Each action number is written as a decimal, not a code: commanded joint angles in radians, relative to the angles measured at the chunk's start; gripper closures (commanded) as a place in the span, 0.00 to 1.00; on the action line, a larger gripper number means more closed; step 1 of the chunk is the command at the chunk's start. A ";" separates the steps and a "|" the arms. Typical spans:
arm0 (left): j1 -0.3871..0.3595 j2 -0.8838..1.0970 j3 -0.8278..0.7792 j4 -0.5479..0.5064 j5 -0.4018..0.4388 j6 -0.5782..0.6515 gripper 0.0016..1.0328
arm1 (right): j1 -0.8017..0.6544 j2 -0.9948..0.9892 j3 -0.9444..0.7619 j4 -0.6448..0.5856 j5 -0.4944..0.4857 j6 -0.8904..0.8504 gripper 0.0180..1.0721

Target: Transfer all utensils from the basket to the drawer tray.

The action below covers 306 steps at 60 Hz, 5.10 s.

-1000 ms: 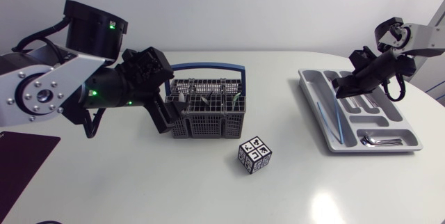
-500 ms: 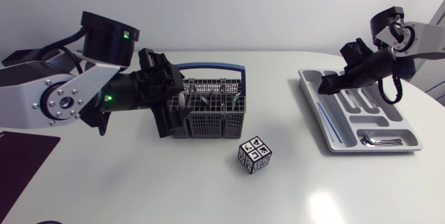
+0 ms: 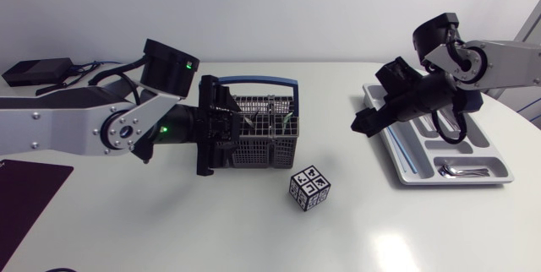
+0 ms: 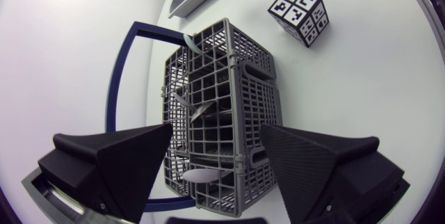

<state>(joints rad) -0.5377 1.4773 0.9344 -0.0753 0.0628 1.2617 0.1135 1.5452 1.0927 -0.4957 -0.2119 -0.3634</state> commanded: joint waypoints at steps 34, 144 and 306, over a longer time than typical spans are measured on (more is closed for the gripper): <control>0.019 0.179 0.145 0.068 0.019 0.197 0.71 | 0.084 -0.023 -0.068 0.052 0.017 0.049 0.05; -0.016 -0.020 0.270 -0.090 0.029 0.136 0.97 | 0.117 -0.197 -0.198 0.080 0.014 0.047 0.05; -0.110 0.247 0.974 -0.874 0.118 -1.357 0.28 | 0.555 -0.323 -0.203 0.126 0.198 0.089 0.95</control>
<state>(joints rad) -0.6712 1.7454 1.8740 -0.9733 0.1761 -0.0727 0.6788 1.2499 0.9230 -0.3630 -0.0029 -0.2470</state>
